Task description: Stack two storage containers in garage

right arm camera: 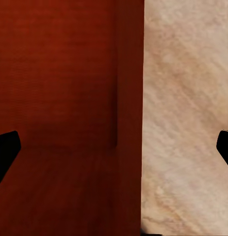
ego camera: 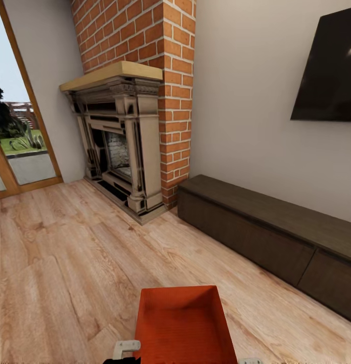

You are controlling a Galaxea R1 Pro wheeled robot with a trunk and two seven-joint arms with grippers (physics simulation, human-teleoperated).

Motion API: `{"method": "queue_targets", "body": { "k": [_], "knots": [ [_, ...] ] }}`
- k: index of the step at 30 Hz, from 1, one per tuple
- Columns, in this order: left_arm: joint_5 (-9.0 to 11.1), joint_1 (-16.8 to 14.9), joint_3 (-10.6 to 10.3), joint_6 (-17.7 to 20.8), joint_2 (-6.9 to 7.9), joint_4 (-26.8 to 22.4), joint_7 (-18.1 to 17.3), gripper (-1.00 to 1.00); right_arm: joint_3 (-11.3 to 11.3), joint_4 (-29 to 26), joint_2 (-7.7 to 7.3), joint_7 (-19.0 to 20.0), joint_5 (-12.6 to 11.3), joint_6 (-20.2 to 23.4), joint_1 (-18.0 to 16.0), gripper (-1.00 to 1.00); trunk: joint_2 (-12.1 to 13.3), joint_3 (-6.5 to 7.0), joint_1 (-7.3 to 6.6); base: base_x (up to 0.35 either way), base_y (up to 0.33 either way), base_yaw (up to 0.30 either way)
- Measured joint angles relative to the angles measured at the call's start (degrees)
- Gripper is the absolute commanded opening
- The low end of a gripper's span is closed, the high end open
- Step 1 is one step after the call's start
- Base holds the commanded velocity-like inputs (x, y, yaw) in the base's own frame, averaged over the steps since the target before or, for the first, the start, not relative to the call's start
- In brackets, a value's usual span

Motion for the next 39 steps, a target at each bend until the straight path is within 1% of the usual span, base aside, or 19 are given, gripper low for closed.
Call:
{"method": "queue_targets", "body": {
  "k": [3, 20, 21, 22, 25, 26, 27, 38, 39],
  "knots": [
    [-0.02, -0.01, 0.0, 0.0, 0.0, 0.0, 0.02, 1.0, -0.02, 0.0, 0.0, 0.0, 0.0, 0.0, 0.0, 1.0, -0.04, -0.67, 0.08, 0.0, 0.0, 0.0],
    [-0.01, -0.01, 0.0, 0.03, 0.0, 0.0, -0.02, 1.0, -0.03, 0.0, -0.01, 0.0, 0.0, 0.01, 0.0, 1.0, -0.05, -0.67, 0.08, 0.0, 0.0, 0.0],
    [0.0, -0.02, 0.0, 0.02, 0.0, 0.0, -0.01, 1.0, -0.03, 0.0, -0.01, 0.0, 0.0, -0.01, 0.0, -1.0, -0.05, -0.67, 0.08, 0.0, 0.0, 0.0],
    [0.0, -0.02, 0.0, 0.01, 0.0, 0.0, -0.01, -1.0, -0.01, 0.0, -0.01, 0.0, 0.0, -0.01, 0.0, -1.0, -0.05, -0.67, 0.08, 0.0, 0.0, 0.0],
    [0.1, -0.02, -0.1, 0.0, -0.01, -0.02, -0.1, -1.0, -0.02, 0.0, -0.05, 0.0, 0.0, -0.05, 0.0, -1.0, -0.05, -0.67, 0.07, 0.0, 0.0, 0.0],
    [0.4, -0.01, -0.35, -0.01, -0.04, 0.03, -0.23, -1.0, 0.08, -0.03, 0.01, 0.3, -1.05, -0.12, 0.0, -1.0, -0.05, -0.67, 0.08, 0.0, 0.0, 0.0],
    [0.34, -0.01, -0.29, -0.01, -0.03, 0.0, -0.22, -1.0, 0.04, -0.02, -0.03, 0.19, -0.46, -0.07, -0.01, -1.0, -0.05, -0.67, 0.07, 0.0, 0.0, 0.0],
    [0.42, 0.0, -0.34, -0.01, -0.04, -0.03, -0.21, -1.0, 0.07, -0.03, -0.04, 0.23, -0.76, 0.05, 0.0, -1.0, -0.05, -0.67, 0.07, 0.0, 0.0, 0.0],
    [0.46, 0.01, -0.35, -0.01, -0.04, 0.03, -0.19, -1.0, 0.12, -0.02, -0.03, 0.28, -0.92, 0.06, 0.0, -1.0, -0.04, -0.46, 0.05, 0.0, 0.0, 0.0]
  ]
}}
